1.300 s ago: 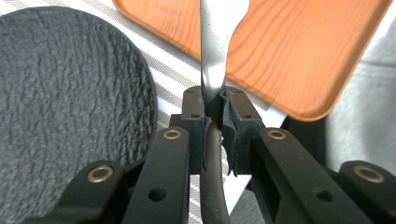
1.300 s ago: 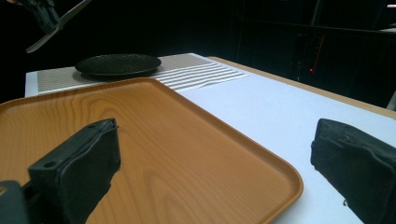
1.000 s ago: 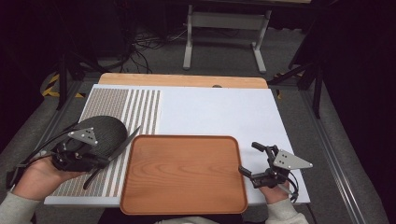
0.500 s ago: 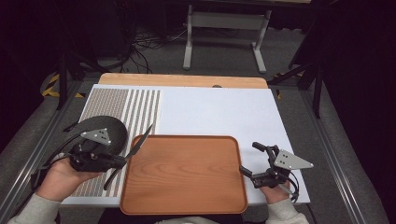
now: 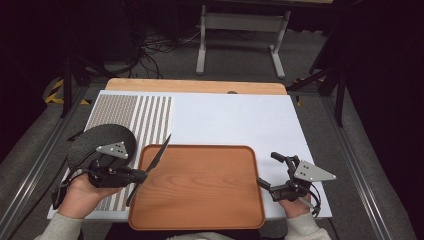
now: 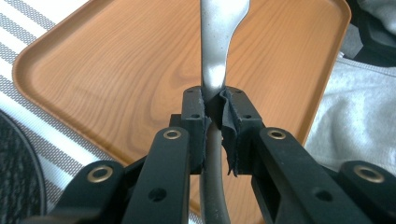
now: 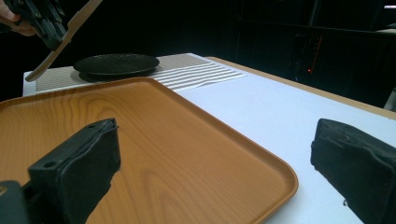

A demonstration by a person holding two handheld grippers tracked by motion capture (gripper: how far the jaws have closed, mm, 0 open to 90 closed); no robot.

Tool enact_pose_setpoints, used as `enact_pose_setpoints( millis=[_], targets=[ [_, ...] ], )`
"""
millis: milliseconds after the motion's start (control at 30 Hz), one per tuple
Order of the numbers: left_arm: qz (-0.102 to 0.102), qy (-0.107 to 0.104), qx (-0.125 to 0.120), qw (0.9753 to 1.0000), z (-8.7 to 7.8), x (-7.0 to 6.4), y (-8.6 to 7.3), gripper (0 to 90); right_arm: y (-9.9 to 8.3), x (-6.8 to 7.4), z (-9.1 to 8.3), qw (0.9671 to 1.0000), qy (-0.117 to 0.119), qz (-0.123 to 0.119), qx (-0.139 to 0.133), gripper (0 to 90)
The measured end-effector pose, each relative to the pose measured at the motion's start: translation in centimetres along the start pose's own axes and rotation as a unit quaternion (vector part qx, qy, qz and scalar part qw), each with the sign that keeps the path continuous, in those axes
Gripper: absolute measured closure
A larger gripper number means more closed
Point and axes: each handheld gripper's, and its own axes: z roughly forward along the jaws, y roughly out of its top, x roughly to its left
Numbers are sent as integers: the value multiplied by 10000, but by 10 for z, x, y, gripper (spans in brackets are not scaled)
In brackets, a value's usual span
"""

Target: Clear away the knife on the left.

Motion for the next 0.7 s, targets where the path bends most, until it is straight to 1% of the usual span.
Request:
enact_pose_setpoints(
  millis=[67, 167, 333, 400, 433, 467, 500, 633, 667, 700],
  targets=[
    [26, -9, 54, 10000, 4, 0, 1, 800, 0, 0, 0, 10000, 5, 5, -2, 23],
    [21, -69, 26, 10000, 7, -2, 1, 801, 0, 0, 0, 10000, 4, 0, 6, 23],
    [44, -113, 94, 9999, 14, -5, 2, 801, 0, 0, 0, 10000, 3, -1, 9, 23],
    [9, -170, 162, 9997, 17, -6, 3, 800, -1, 0, 0, 10000, 10, -1, 18, 23],
    [16, -150, 196, 9997, 19, -7, 3, 800, -1, 0, 0, 10000, 12, 4, 19, 23],
    [-31, -117, 220, 9997, 21, -9, 3, 800, -1, 0, 1, 10000, 15, 1, 25, 23],
    [-59, -139, 256, 9996, 23, -9, 4, 800, -1, 0, 1, 10000, 20, 4, 24, 23],
    [-147, -62, 370, 9992, 31, -11, 5, 800, -1, 0, 1, 10000, 22, 12, 23, 23],
    [-228, -55, 408, 9989, 34, -11, 5, 800, -1, 0, 1, 10000, 24, 13, 21, 23],
    [-246, -35, 436, 9987, 35, -11, 5, 800, -1, -1, 1, 10000, 32, 22, 16, 23]
  ],
)
